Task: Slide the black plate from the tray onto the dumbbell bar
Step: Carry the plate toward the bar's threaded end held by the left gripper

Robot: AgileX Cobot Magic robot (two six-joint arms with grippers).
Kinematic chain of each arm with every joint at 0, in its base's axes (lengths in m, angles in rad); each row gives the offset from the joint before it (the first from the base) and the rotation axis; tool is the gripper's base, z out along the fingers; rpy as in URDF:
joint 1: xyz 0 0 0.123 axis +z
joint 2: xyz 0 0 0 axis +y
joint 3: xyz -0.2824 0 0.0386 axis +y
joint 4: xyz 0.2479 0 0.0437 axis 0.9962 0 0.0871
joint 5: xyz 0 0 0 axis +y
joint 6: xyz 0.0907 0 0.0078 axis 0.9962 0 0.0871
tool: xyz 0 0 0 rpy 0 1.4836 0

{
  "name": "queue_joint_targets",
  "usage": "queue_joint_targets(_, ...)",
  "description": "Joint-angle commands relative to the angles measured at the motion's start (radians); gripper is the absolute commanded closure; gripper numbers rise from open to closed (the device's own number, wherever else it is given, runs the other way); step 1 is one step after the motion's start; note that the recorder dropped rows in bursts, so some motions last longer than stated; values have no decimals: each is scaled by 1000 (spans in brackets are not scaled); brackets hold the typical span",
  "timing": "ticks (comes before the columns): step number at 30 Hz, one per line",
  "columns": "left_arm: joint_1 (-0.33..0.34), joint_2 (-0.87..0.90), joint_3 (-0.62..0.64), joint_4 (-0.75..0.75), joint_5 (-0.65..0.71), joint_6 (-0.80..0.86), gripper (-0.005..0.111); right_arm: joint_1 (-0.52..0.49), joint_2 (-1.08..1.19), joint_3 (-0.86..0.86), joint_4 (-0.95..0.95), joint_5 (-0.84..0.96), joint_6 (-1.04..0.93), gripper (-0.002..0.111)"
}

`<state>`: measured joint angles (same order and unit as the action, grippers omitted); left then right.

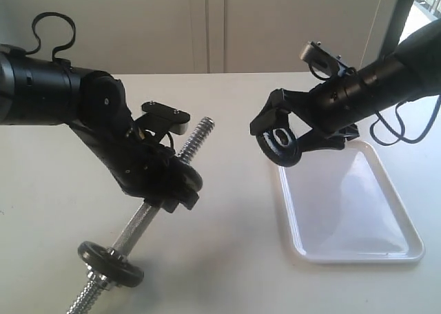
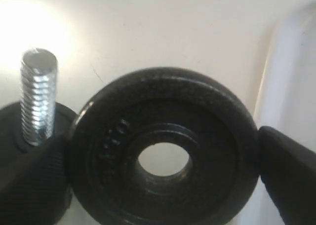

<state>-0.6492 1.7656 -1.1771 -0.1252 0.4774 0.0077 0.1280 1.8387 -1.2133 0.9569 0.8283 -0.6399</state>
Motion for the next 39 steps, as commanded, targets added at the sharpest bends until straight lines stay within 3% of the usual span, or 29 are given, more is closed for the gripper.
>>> queue_joint_targets(1,-39,-51,-20,-37,3,46,107,0,-22,-12,130,11,-15,108)
queue_joint_targets(11,-53,-51,-20,-48,12,101,107,0,-22,-12,177,93,-15,108)
queue_joint_targets(39,-82,-51,-20,-132,23,210,107,2,-2,5,257,90,-86,108)
